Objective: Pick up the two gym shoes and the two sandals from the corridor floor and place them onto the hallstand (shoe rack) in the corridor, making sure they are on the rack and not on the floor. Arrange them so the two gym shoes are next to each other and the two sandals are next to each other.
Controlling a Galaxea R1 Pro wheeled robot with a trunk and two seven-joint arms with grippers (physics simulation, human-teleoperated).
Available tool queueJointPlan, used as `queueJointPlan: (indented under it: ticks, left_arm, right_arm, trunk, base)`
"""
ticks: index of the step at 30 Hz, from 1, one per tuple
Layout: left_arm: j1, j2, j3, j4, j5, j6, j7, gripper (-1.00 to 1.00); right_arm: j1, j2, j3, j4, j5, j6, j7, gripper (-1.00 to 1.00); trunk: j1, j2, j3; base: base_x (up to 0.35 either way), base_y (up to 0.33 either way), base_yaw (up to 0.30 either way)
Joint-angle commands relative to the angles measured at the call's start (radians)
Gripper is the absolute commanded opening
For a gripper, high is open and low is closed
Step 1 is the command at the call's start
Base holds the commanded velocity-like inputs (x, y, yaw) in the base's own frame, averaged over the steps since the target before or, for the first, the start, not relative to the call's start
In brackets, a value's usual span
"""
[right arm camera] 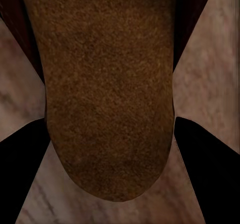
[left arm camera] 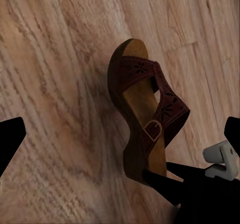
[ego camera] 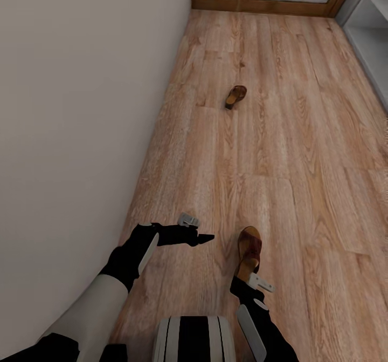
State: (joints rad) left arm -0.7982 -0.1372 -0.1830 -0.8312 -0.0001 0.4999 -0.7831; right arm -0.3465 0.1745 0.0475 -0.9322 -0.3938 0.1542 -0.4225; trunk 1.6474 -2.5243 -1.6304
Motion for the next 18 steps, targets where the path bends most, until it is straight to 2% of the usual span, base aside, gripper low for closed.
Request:
queueJointPlan:
  ticks: [1,5,10,15,17,18]
  left_arm:
    - [0.0,0.004,0.001,-0.001,-0.001,0.006,-0.001,1.0]
    - [0.005,0.025,0.002,0.0,0.001,0.003,0.001,1.0]
    - [0.011,0.069,0.003,-0.001,0.006,0.002,0.001,1.0]
    - [0.016,0.083,0.004,-0.002,0.004,0.0,0.002,1.0]
    - [0.029,0.103,0.017,-0.002,0.006,0.0,0.001,1.0]
    - [0.03,0.107,0.021,-0.002,0.006,0.0,0.001,1.0]
  right_arm:
    - [0.0,0.0,0.001,0.0,-0.003,0.004,-0.006,-1.0]
    - [0.0,0.0,0.003,0.002,0.0,0.004,-0.005,-1.0]
    - [0.001,0.0,0.003,0.003,0.007,0.003,-0.004,-1.0]
    - [0.0,0.0,0.004,0.001,0.013,0.002,-0.003,-1.0]
    - [0.0,0.0,0.004,0.001,0.079,0.001,-0.004,-1.0]
    - [0.0,0.0,0.005,0.001,0.094,0.0,-0.004,-1.0]
  trunk:
    - [0.0,0.0,0.001]
    - [0.0,0.0,0.007]
    - [0.0,0.0,0.015]
    - [0.0,0.0,0.022]
    - [0.0,0.0,0.025]
    - [0.0,0.0,0.027]
  base:
    - [0.0,0.0,-0.122]
    - [0.0,0.0,-0.122]
    - [0.0,0.0,-0.122]
    - [0.0,0.0,-0.122]
    - [0.0,0.0,-0.065]
    - [0.0,0.0,-0.04]
